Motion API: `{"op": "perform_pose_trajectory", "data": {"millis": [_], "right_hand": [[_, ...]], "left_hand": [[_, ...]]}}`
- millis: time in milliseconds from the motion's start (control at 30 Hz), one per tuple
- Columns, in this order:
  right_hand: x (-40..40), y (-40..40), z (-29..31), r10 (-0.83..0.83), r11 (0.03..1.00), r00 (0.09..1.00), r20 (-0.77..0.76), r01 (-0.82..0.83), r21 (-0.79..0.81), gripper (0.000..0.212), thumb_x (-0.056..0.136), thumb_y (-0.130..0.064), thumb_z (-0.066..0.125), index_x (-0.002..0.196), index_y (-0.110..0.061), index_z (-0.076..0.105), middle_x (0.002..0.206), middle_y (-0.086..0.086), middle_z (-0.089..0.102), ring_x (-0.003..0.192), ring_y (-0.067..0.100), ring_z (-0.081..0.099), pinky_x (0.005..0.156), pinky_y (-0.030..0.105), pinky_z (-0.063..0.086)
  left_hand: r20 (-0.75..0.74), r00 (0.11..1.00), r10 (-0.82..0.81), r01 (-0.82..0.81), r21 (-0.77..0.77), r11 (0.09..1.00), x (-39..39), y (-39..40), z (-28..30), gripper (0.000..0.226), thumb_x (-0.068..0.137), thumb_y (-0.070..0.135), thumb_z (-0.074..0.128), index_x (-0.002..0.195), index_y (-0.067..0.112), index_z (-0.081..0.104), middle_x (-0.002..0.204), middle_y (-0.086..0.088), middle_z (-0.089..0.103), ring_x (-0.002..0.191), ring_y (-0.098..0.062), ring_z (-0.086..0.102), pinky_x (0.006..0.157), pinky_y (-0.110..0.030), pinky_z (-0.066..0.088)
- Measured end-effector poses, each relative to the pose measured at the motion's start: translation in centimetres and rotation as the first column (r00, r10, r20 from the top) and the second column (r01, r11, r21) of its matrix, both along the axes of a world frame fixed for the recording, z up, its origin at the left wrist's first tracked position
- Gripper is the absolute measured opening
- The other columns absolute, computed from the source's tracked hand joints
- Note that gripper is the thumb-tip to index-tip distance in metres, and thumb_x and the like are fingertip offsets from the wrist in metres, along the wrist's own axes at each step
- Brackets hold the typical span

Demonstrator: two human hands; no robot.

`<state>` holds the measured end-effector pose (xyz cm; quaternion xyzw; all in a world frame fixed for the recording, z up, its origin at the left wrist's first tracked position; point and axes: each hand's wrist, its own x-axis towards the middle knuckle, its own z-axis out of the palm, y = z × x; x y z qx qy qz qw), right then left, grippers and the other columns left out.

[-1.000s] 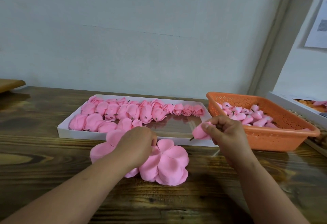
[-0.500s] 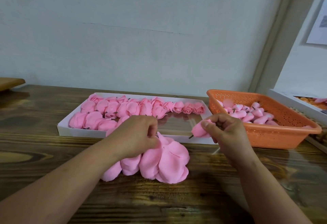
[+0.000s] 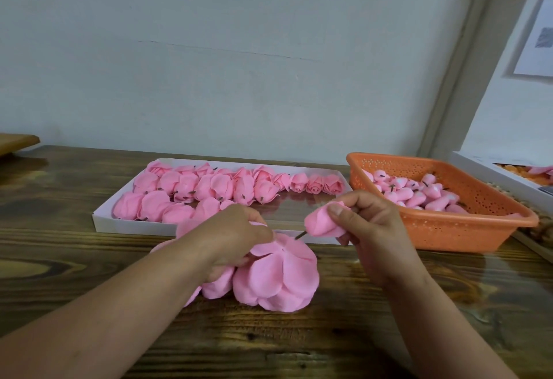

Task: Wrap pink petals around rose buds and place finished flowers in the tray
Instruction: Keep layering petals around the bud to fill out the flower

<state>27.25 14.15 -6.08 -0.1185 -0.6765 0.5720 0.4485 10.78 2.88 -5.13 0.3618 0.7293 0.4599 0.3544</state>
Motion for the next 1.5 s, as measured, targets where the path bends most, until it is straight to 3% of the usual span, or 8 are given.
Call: {"op": "perform_pose_trajectory", "data": {"millis": [200, 433, 633, 867, 1067, 1200, 1367, 1500], "right_hand": [[-0.6, -0.6, -0.2, 0.017, 0.995, 0.996, 0.085, -0.026, 0.097, 0.014, 0.083, 0.006, 0.061, 0.074, -0.005, 0.063, 0.058, -0.005, 0.066, 0.051, 0.001, 0.057, 0.047, 0.011, 0.043], [-0.5, -0.6, -0.1, -0.129, 0.978, 0.990, 0.049, 0.119, 0.173, 0.020, 0.083, 0.003, 0.064, 0.072, -0.014, 0.065, 0.063, -0.009, 0.066, 0.052, -0.002, 0.055, 0.051, 0.010, 0.042], [-0.2, -0.6, 0.0, -0.199, 0.949, 0.980, 0.014, 0.189, 0.253, 0.024, 0.082, -0.003, 0.067, 0.072, -0.026, 0.068, 0.068, -0.005, 0.068, 0.059, 0.000, 0.058, 0.052, 0.011, 0.043], [-0.3, -0.7, 0.1, -0.244, 0.932, 0.970, -0.025, 0.241, 0.272, 0.007, 0.078, -0.022, 0.067, 0.075, -0.028, 0.070, 0.077, 0.004, 0.071, 0.072, 0.027, 0.067, 0.065, 0.039, 0.057], [-0.3, -1.0, 0.2, -0.254, 0.924, 0.966, -0.040, 0.255, 0.285, 0.004, 0.078, -0.024, 0.067, 0.080, -0.020, 0.069, 0.076, 0.004, 0.071, 0.071, 0.029, 0.066, 0.064, 0.044, 0.055], [-0.3, -1.2, 0.3, -0.264, 0.913, 0.964, -0.029, 0.260, 0.313, 0.007, 0.076, -0.022, 0.065, 0.079, -0.016, 0.069, 0.075, 0.007, 0.071, 0.069, 0.030, 0.065, 0.062, 0.043, 0.054], [0.2, -1.3, 0.8, -0.277, 0.895, 0.961, -0.016, 0.264, 0.359, 0.008, 0.076, -0.021, 0.065, 0.080, -0.017, 0.071, 0.075, 0.000, 0.072, 0.068, 0.018, 0.067, 0.061, 0.026, 0.056], [0.0, -1.5, 0.8, -0.238, 0.890, 0.971, 0.020, 0.210, 0.405, 0.004, 0.077, -0.021, 0.069, 0.078, -0.024, 0.071, 0.073, -0.004, 0.071, 0.068, 0.016, 0.065, 0.061, 0.026, 0.054]], "left_hand": [[0.571, 0.820, -0.026, -0.050, 0.116, 0.992, 0.9, 0.1, -0.4, 0.004, 0.087, 0.007, 0.058, 0.088, 0.003, 0.060, 0.081, -0.016, 0.061, 0.071, -0.026, 0.059, 0.062, -0.031, 0.050], [0.866, 0.425, -0.264, -0.036, 0.308, 0.951, 1.1, 0.3, -1.1, 0.065, 0.083, 0.041, 0.060, 0.130, -0.003, 0.054, 0.133, -0.022, 0.055, 0.125, -0.032, 0.052, 0.108, -0.041, 0.037], [0.765, 0.626, -0.151, -0.111, 0.279, 0.954, 1.8, 1.5, -1.3, 0.034, 0.097, 0.013, 0.048, 0.128, 0.001, 0.055, 0.125, -0.028, 0.060, 0.120, -0.038, 0.056, 0.099, -0.047, 0.046], [0.732, 0.673, -0.107, -0.120, 0.251, 0.961, 2.0, 1.9, -1.2, 0.032, 0.099, 0.014, 0.047, 0.127, -0.001, 0.054, 0.119, -0.027, 0.064, 0.112, -0.038, 0.061, 0.090, -0.047, 0.051], [0.720, 0.685, -0.109, -0.097, 0.239, 0.966, 1.8, 1.6, -1.5, 0.030, 0.099, 0.016, 0.046, 0.122, 0.001, 0.059, 0.113, -0.026, 0.067, 0.104, -0.035, 0.065, 0.085, -0.043, 0.053], [0.722, 0.678, -0.133, -0.083, 0.256, 0.963, 1.7, 1.4, -1.8, 0.030, 0.099, 0.015, 0.045, 0.125, 0.004, 0.057, 0.112, -0.024, 0.068, 0.107, -0.035, 0.065, 0.085, -0.043, 0.053], [0.640, 0.761, -0.108, -0.097, 0.277, 0.956, 1.1, 0.9, -1.7, 0.024, 0.099, 0.016, 0.046, 0.116, 0.004, 0.059, 0.086, -0.015, 0.073, 0.077, -0.026, 0.071, 0.065, -0.037, 0.056], [0.527, 0.848, -0.046, -0.124, 0.282, 0.951, 1.0, 0.7, -1.6, 0.024, 0.099, 0.018, 0.047, 0.108, 0.006, 0.066, 0.097, -0.019, 0.072, 0.087, -0.029, 0.070, 0.086, -0.046, 0.054]]}}
